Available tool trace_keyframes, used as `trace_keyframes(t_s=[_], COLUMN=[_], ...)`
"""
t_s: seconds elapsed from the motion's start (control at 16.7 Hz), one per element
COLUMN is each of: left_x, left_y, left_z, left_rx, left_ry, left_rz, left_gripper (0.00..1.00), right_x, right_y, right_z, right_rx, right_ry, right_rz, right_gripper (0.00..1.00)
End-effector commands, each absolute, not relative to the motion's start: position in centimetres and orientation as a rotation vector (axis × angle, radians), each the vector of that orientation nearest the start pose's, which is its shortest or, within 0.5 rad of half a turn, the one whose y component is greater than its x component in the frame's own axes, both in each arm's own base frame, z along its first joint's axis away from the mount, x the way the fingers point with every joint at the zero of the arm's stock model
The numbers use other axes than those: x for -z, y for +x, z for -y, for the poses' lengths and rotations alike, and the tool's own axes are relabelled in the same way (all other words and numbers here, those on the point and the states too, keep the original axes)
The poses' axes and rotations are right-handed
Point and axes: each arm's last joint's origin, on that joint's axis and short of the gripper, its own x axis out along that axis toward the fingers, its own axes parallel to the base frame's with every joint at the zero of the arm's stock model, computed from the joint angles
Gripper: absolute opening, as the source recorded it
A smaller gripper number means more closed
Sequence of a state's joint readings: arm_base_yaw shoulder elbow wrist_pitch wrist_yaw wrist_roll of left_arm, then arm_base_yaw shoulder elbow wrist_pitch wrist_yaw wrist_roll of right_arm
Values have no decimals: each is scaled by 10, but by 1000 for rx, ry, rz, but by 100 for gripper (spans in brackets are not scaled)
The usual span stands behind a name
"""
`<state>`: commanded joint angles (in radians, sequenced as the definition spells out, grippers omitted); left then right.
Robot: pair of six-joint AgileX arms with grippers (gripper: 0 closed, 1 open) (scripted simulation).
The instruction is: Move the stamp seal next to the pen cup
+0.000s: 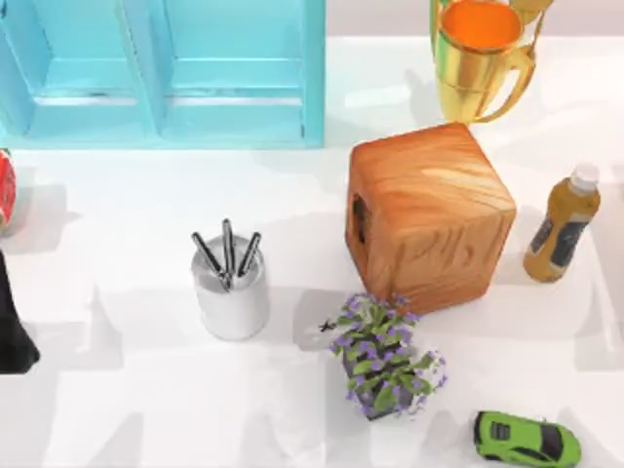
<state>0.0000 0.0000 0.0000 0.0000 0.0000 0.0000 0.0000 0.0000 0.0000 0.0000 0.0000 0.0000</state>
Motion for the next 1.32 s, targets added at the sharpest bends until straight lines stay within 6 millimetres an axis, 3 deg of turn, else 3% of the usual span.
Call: trace_keyframes(t_s=[0.3, 0.6, 0.9, 1.32], left_x=[-170, -217, -254, -261], left_y=[106, 120, 176, 266], left_z=[0, -6, -20, -54], left_rx=[-12, -43, -54, -19], left_ry=[12, 53, 75, 48], left_rz=[-60, -338, -804, -1349], left_gripper=[100, 100, 100, 100], right_x=[-160, -160, -160, -160], right_y=[106, 106, 106, 106], right_z=[1, 1, 1, 1], right_rx=[0, 0, 0, 0], right_ry=[0, 0, 0, 0], right_rz=[0, 0, 0, 0], right_gripper=[100, 100, 100, 100])
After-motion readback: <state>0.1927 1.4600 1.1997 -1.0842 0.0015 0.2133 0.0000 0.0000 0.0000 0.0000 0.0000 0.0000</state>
